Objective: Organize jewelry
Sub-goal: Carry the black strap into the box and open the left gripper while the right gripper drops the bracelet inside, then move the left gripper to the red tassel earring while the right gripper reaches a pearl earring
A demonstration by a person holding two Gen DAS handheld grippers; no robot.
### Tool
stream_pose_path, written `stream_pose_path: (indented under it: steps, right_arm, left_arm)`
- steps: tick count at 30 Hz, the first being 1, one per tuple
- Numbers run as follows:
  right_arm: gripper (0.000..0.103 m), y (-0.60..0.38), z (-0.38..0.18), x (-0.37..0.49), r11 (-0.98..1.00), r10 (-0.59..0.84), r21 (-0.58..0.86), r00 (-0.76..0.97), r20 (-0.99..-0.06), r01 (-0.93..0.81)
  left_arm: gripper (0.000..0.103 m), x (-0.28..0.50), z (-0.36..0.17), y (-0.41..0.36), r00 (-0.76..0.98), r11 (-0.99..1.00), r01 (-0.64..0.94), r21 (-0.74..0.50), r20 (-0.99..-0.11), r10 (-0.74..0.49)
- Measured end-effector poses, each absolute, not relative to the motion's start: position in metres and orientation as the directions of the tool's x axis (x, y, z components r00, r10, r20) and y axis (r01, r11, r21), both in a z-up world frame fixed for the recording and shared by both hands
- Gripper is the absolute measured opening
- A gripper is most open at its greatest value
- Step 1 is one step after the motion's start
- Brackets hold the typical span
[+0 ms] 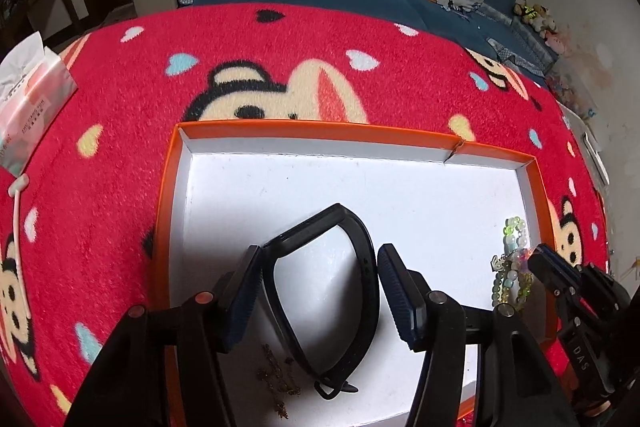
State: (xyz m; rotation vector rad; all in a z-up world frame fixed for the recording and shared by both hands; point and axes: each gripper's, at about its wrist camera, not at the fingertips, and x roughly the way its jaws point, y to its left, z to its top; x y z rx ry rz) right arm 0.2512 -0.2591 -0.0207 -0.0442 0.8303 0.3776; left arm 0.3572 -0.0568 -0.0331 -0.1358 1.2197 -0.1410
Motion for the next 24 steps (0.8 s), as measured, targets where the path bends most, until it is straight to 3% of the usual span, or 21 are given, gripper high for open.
stream_pose_path:
  steps: [2, 5, 6, 24]
  right_arm:
    - [0.016, -0.259, -0.021, 0.251, 0.933, 0.306, 0.104, 0.605, -0.735, -0.346]
    - [0.049, -0.259, -0.018, 0.250, 0.934, 0.300, 0.092, 0.616, -0.728, -0.345]
    - [0.052, -0.260, -0.015, 0.248, 0.934, 0.305, 0.096, 0.624, -0.720, -0.345]
    - [0.052, -0.270, 0.012, 0.178, 0.921, 0.317, 0.057, 0.656, -0.685, -0.386]
  left_arm:
    - [0.063, 0.356, -0.032, -0.056, 0.335, 0.982, 0.035, -0.185, -0.924, -0.186]
    - [0.063, 0.355, -0.028, -0.054, 0.346, 0.980, 0.031, -0.196, -0.918, -0.194]
    - [0.063, 0.354, -0.026, -0.054, 0.356, 0.979, 0.035, -0.200, -0.913, -0.199]
    - [0.063, 0.295, 0.029, -0.045, 0.445, 0.968, 0.116, -0.221, -0.860, -0.249]
